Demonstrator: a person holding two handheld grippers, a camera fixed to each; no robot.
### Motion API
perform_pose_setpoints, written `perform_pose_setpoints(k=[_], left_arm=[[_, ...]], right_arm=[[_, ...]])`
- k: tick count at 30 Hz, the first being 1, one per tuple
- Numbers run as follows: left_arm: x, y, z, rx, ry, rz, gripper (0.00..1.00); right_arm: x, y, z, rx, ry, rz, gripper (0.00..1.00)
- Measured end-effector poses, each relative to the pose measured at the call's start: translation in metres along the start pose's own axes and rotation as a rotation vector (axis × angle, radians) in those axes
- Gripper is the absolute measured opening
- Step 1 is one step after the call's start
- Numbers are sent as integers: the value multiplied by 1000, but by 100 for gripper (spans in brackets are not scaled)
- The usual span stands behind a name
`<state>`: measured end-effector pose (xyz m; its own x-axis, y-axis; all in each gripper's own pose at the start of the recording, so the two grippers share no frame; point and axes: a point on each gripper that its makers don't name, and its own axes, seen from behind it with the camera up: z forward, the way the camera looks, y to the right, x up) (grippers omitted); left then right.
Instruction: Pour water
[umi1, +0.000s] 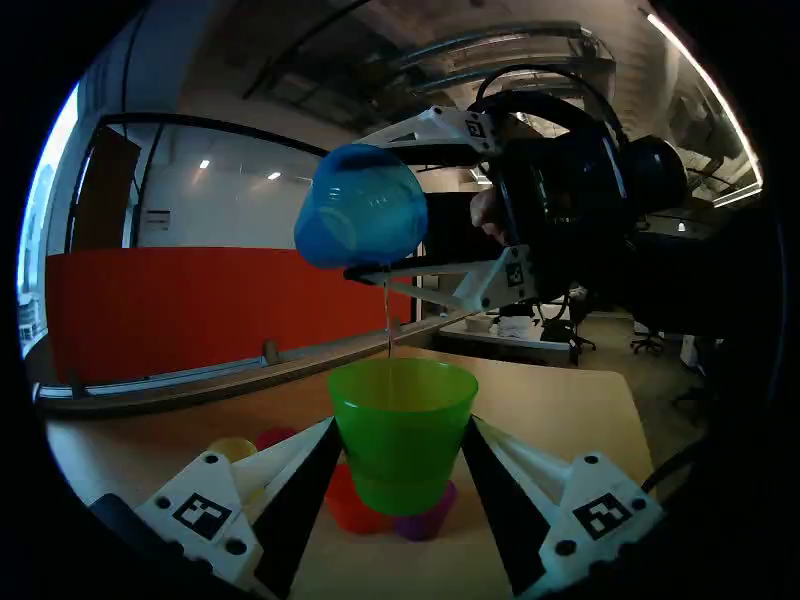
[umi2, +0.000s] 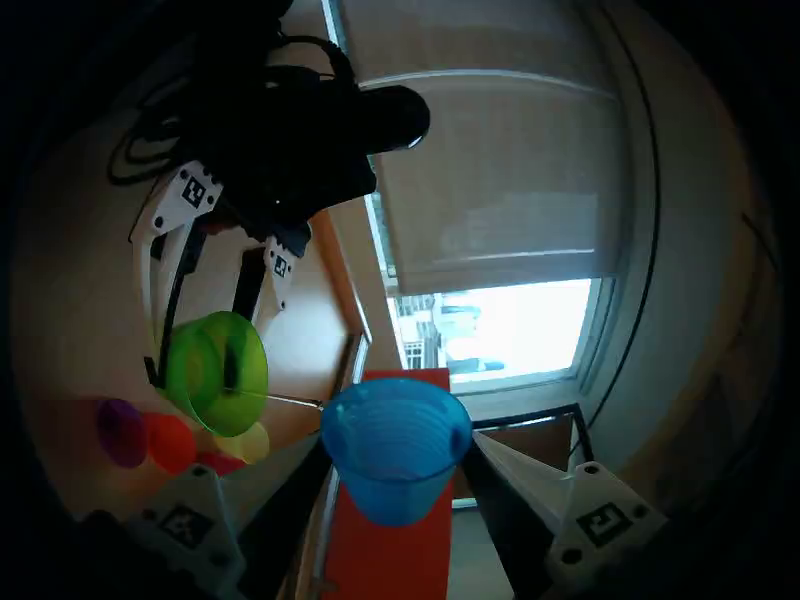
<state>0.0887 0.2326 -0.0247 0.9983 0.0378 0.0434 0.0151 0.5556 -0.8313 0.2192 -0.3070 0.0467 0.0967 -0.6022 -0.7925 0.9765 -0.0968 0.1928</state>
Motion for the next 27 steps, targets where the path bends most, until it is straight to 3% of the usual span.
perform_pose_setpoints(k=[27], left_arm=[[2, -1, 0, 5, 2, 1, 81]], right_arm=[[10, 1, -4, 0, 1, -44, 89]])
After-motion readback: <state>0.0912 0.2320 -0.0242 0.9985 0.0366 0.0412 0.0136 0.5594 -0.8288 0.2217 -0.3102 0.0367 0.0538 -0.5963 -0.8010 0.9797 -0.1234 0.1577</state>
